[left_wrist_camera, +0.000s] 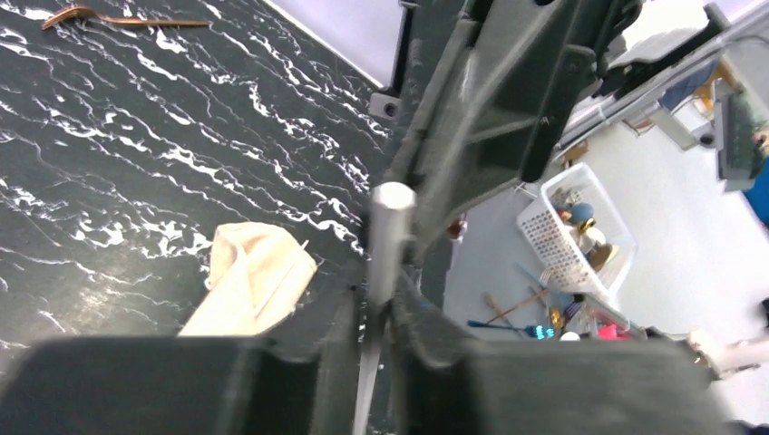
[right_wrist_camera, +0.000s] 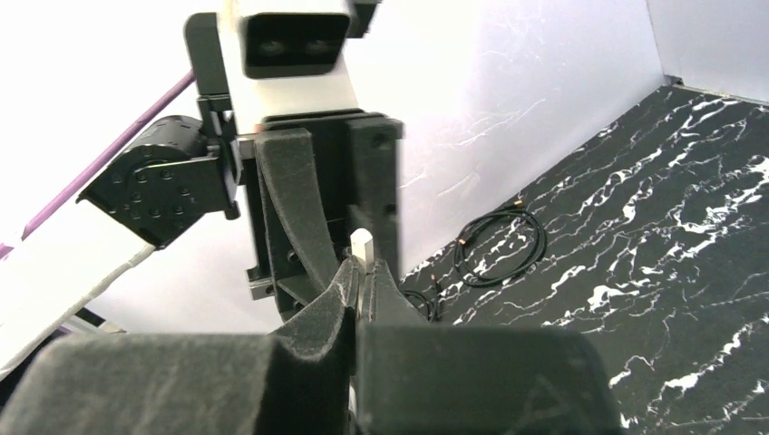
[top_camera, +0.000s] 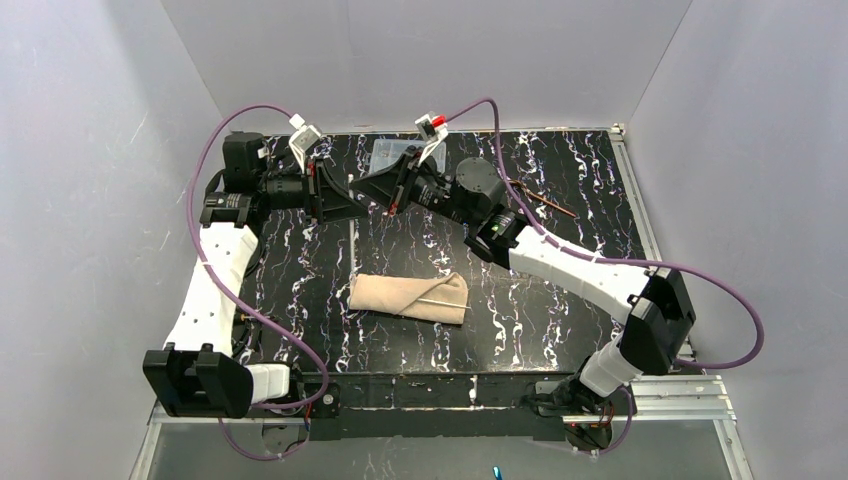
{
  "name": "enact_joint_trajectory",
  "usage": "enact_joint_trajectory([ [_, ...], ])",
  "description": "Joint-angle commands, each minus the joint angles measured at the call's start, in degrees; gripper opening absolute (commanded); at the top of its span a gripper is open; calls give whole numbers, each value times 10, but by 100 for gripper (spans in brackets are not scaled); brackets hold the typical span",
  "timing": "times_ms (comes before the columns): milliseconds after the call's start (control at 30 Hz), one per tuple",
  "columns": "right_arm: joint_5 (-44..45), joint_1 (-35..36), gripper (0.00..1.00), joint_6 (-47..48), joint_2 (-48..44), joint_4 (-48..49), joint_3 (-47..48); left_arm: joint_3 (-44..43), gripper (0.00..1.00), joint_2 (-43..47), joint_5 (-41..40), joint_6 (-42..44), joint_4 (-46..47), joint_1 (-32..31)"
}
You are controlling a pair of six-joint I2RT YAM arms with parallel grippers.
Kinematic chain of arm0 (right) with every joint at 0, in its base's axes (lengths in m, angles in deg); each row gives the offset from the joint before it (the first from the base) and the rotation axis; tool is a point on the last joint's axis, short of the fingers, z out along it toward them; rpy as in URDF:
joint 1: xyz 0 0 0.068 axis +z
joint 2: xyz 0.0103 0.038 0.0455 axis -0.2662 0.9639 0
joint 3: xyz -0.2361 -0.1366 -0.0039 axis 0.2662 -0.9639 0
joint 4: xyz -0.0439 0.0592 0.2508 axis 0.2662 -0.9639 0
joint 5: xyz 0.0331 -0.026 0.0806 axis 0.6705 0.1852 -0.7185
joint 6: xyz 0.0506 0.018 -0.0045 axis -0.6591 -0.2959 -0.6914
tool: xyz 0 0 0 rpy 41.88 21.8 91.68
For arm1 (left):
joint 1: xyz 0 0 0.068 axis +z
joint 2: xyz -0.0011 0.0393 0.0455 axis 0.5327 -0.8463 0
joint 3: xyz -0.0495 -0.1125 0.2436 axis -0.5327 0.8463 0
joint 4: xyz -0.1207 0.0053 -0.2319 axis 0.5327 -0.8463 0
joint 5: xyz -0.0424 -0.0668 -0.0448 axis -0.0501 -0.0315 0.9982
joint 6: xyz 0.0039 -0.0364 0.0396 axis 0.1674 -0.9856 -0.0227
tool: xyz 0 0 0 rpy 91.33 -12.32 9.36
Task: Fold the napkin into a case and place the utensils inside
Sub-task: Pass from the right arm to the left
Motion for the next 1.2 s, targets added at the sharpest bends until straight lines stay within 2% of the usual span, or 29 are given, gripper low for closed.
enact_joint_trajectory([
  [0, -9, 0, 1, -12, -6, 43, 6, 1, 0, 8, 15, -10, 11, 4],
  [133, -22, 0, 1, -10, 6, 33, 27, -7, 0, 10, 28, 8, -12, 4],
  [167, -27, -2, 9, -4, 8, 19, 38, -7, 0, 13, 32, 7, -10, 4],
  [267, -34, -13, 49, 19, -3, -26, 56, -1, 0, 14, 37, -9, 8, 4],
  [300, -41, -24, 58, 21, -15, -31, 52, 2, 0, 14, 38, -15, 15, 4],
  [400, -82, -60, 73, 18, -58, -35, 13, 12, 0, 16, 43, -45, 55, 4],
  [433, -109, -71, 74, 16, -74, -36, -2, 17, 0, 17, 43, -62, 75, 4],
  [500, -154, -82, 73, 8, -92, -21, -43, 29, 0, 19, 42, -115, 141, 4],
  [633, -210, -80, 64, -58, -92, 79, -131, 54, 0, 22, 25, -248, 303, 4],
  [733, -217, -63, 63, -88, -77, 148, -165, 41, 0, 14, 11, -265, 310, 4],
  [867, -204, -29, 62, -61, -46, 146, -146, 33, 0, 11, -4, -279, 311, 5],
  [1100, -190, -7, 52, -70, 18, 197, -114, 35, 0, 14, -12, -291, 313, 5],
  [1167, -186, -2, 46, -66, 32, 198, -104, 37, 0, 16, -12, -292, 313, 5],
])
